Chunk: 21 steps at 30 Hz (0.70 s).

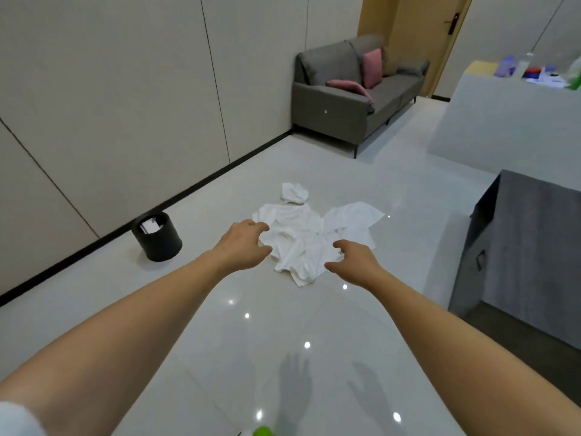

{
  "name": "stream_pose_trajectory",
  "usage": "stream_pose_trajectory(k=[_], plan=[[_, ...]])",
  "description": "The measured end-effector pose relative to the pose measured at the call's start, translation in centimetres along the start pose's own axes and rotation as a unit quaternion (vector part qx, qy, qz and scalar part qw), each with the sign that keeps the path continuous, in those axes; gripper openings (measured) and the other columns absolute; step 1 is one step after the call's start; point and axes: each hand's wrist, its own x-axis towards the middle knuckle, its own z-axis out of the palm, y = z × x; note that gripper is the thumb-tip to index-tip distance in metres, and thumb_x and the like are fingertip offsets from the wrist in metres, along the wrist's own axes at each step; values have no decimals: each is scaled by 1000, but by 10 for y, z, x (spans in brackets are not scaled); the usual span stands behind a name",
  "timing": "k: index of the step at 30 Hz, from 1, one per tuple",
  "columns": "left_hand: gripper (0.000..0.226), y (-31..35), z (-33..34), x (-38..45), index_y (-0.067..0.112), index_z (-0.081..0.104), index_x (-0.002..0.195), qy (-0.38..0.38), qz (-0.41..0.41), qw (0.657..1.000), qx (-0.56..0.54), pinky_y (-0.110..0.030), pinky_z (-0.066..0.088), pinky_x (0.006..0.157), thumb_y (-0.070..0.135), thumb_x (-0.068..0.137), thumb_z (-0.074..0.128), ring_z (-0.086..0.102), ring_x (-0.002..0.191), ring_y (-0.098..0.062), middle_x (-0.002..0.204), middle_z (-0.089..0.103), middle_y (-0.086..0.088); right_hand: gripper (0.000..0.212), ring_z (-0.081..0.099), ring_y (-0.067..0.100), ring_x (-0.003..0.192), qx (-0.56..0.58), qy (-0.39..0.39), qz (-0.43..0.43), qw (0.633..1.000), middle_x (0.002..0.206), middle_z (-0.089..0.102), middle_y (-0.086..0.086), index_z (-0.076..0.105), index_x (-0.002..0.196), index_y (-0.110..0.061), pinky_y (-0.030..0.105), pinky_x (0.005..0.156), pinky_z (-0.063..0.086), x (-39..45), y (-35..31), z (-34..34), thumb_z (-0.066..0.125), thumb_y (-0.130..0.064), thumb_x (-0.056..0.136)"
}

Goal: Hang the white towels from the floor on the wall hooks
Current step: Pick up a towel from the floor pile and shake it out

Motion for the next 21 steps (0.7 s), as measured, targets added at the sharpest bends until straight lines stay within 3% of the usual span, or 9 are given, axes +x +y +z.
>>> stream_pose_trajectory(k=[12, 21], plan=[[58, -57, 55, 256, 24, 43, 142, -106, 9, 994, 6, -39, 37, 105, 41, 89, 58, 39, 133, -27, 146, 43, -6, 59, 50, 22, 129, 23, -65, 95, 993, 142, 54, 6, 49, 141, -13, 29, 102, 40, 241, 36, 50, 64, -32, 88], [55, -87, 116, 442, 22, 44, 142, -213, -59, 975, 9, -37, 39, 103, 38, 92, 57, 42, 130, -28, 143, 45, -9, 50, 57, 21, 120, 83, -157, 206, 962, 132, 60, 7, 57, 133, -14, 26, 96, 41, 434, 86, 85, 65, -32, 87]])
